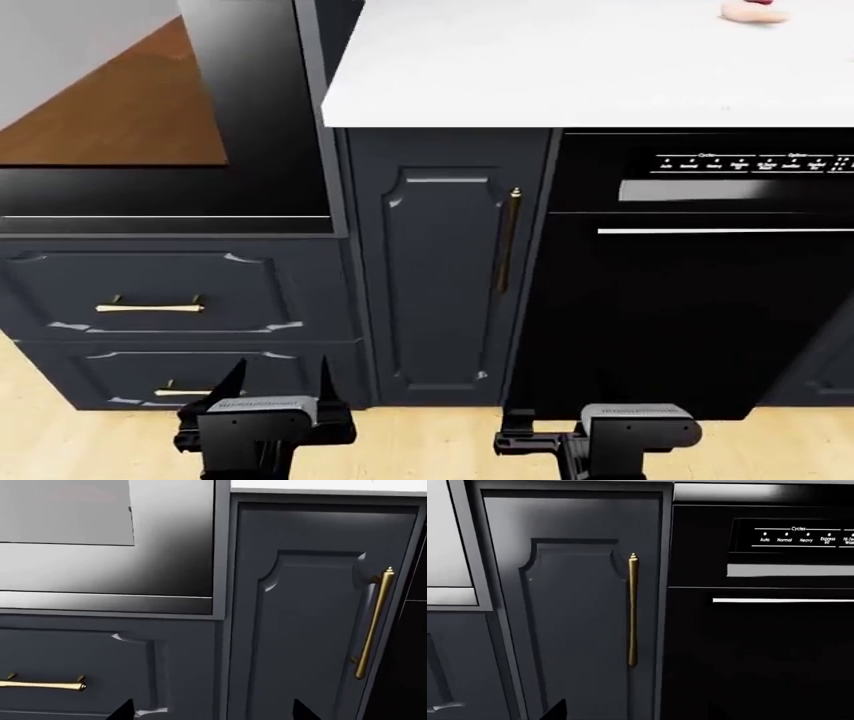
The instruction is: Open the oven door
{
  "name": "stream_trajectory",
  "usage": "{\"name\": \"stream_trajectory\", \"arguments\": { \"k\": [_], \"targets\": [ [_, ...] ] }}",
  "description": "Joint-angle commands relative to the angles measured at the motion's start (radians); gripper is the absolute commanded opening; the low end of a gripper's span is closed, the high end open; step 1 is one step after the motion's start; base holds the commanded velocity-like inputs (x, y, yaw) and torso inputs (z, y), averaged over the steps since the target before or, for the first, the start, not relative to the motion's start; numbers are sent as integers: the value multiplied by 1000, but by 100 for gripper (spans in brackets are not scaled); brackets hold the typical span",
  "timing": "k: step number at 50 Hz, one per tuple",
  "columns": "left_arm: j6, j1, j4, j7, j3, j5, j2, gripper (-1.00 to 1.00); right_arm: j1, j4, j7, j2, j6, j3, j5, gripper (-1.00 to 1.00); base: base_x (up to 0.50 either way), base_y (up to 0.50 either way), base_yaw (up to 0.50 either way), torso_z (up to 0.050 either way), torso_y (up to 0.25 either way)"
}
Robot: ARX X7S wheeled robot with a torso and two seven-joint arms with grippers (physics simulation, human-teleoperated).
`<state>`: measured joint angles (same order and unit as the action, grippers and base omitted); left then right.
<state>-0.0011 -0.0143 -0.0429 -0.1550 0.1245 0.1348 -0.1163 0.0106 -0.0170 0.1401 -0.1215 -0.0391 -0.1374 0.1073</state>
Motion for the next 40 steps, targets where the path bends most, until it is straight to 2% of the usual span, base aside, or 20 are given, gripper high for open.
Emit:
{"name": "stream_trajectory", "arguments": {
  "k": [1,40],
  "targets": [
    [4,-6,-10,-11,9,12,-11,100,7,5,13,-9,-3,-13,5,100,0,453,0,0,0],
    [27,-19,-14,-38,38,34,-40,100,24,31,40,-39,-4,-49,19,100,8,457,0,0,0]
  ]
}}
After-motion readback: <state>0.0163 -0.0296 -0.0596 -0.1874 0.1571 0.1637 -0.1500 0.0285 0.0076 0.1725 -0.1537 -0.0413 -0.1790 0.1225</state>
